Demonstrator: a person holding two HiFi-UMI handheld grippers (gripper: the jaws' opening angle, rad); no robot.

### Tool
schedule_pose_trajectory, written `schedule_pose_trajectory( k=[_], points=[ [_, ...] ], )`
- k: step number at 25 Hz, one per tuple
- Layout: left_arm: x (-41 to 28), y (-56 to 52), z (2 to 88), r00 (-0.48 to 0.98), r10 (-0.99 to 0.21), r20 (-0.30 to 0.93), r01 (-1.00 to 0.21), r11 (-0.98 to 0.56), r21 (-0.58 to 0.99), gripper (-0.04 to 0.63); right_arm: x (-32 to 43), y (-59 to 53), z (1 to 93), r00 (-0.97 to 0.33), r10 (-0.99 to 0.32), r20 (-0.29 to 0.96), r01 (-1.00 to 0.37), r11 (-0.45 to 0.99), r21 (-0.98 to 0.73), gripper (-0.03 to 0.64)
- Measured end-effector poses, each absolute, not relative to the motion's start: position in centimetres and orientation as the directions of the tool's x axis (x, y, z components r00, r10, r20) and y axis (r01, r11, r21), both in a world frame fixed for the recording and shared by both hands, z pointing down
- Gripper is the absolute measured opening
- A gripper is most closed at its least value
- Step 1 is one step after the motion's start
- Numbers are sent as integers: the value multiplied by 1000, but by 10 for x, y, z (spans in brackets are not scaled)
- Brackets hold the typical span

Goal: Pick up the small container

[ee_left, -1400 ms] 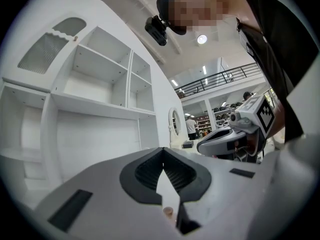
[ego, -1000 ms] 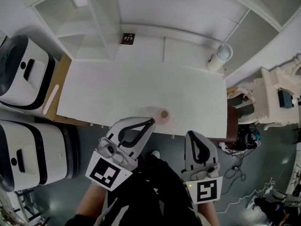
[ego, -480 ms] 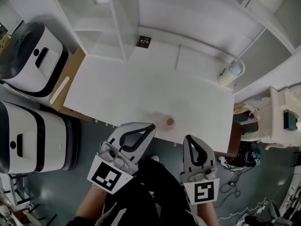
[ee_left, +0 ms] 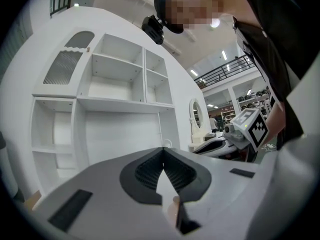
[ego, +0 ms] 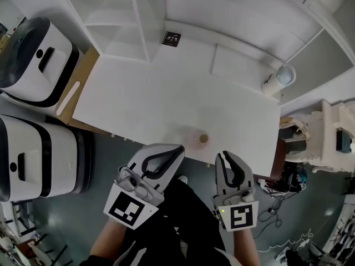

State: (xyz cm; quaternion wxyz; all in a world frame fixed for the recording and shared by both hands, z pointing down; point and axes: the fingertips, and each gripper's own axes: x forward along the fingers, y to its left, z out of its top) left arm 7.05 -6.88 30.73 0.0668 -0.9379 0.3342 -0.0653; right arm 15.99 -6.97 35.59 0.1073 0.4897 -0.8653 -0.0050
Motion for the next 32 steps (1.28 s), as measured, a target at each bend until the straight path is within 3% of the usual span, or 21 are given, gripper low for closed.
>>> schedule_pose_trajectory(
  k=[17, 32],
  points=[
    [55, -67, 333, 724, -678, 127, -663, -735, -143, 0, 150, -82, 457, -582, -731, 355, -764, 642, 69, 176],
    [32, -65, 346, 655, -733, 184, -718, -680, -150, 0, 141, -113, 524, -578, -690, 436, -744, 665, 66, 176]
  ],
)
